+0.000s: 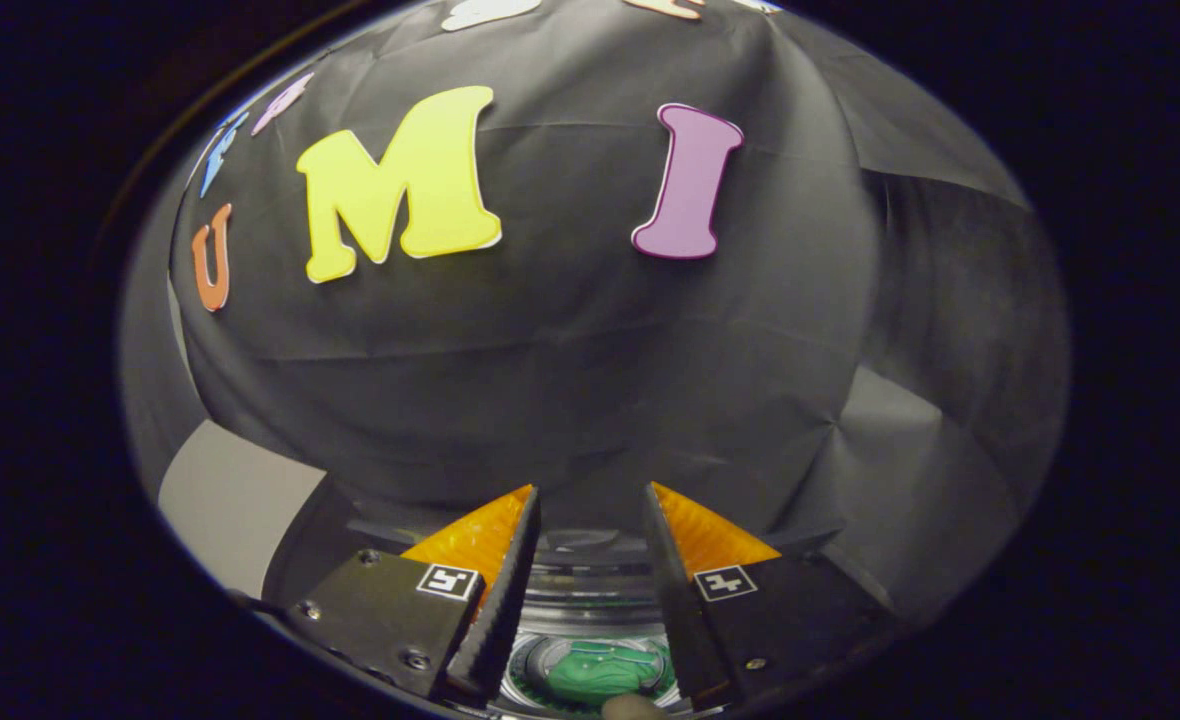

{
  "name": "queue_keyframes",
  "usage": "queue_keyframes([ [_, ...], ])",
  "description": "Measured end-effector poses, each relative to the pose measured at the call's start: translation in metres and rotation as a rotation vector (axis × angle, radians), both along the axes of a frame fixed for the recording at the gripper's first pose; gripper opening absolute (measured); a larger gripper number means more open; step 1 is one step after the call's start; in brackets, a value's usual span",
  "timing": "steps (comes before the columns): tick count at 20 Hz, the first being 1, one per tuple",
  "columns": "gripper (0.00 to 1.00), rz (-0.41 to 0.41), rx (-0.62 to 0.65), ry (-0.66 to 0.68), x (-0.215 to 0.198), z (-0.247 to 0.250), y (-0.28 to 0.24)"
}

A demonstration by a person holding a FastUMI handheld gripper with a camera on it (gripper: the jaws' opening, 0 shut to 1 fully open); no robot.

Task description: Put the clothes into the washing machine and then close the washing machine lid.

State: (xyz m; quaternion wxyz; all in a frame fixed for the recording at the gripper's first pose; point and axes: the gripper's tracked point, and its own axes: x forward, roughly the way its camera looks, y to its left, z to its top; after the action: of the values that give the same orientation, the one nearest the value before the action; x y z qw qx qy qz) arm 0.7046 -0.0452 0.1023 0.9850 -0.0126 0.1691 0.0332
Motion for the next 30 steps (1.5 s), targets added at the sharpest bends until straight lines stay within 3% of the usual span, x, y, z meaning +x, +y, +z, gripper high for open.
queue_keyframes([
  [10,0.65,-0.030,-0.009,0.029,0.044,-0.038,0.000],
  [12,0.65,-0.022,-0.047,0.084,0.044,-0.063,-0.002],
  [13,0.65,-0.030,-0.027,0.018,0.049,-0.054,-0.006],
  [15,0.77,-0.037,-0.041,0.033,0.049,-0.056,-0.005],
  [30,0.76,-0.010,-0.003,-0.092,0.032,-0.051,-0.002],
])
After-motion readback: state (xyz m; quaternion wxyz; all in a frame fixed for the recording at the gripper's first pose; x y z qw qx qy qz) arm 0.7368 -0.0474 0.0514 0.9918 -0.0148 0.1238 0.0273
